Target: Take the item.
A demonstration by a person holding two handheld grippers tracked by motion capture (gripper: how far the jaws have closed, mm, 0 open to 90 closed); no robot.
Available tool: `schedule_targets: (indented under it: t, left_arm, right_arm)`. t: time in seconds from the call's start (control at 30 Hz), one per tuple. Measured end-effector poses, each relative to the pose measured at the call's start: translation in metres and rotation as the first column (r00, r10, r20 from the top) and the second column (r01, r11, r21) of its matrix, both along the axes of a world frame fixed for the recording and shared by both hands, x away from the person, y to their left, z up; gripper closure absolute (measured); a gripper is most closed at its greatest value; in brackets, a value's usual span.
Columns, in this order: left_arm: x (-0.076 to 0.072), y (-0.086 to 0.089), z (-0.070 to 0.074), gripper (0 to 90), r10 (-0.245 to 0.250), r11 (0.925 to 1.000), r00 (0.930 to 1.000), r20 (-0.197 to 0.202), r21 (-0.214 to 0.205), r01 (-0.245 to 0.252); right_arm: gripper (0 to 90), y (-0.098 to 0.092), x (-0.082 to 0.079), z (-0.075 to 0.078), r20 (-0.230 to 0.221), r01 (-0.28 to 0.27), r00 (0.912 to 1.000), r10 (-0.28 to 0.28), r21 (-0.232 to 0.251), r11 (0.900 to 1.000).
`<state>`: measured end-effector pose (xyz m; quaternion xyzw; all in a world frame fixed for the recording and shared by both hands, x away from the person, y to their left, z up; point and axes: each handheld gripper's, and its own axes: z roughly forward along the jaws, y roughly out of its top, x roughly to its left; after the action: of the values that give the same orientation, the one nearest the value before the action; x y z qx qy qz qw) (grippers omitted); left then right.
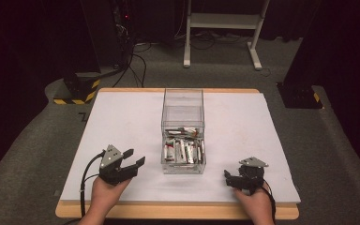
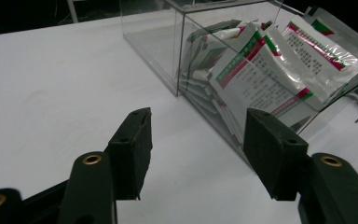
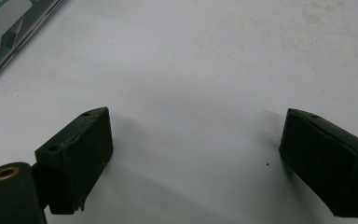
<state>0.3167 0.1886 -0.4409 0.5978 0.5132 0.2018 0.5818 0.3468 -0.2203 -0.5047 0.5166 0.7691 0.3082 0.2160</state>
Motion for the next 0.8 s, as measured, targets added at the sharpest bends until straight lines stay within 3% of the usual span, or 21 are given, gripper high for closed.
schedule_targets:
  t: [0.43,0.8]
  left_arm:
    - [0.004,-0.021,0.01,43.0,-0.028,0.9996,0.9994,0.02,-0.003,0.028]
    - [0.007,-0.038,0.011,43.6,-0.049,0.9988,0.9987,0.013,-0.009,0.049]
  right_arm:
    - [9.4,0.0,0.0,0.0,0.001,0.001,1.0,-0.001,-0.001,1.0]
    - [9.4,0.0,0.0,0.0,0.004,0.001,1.0,-0.001,-0.002,1.0]
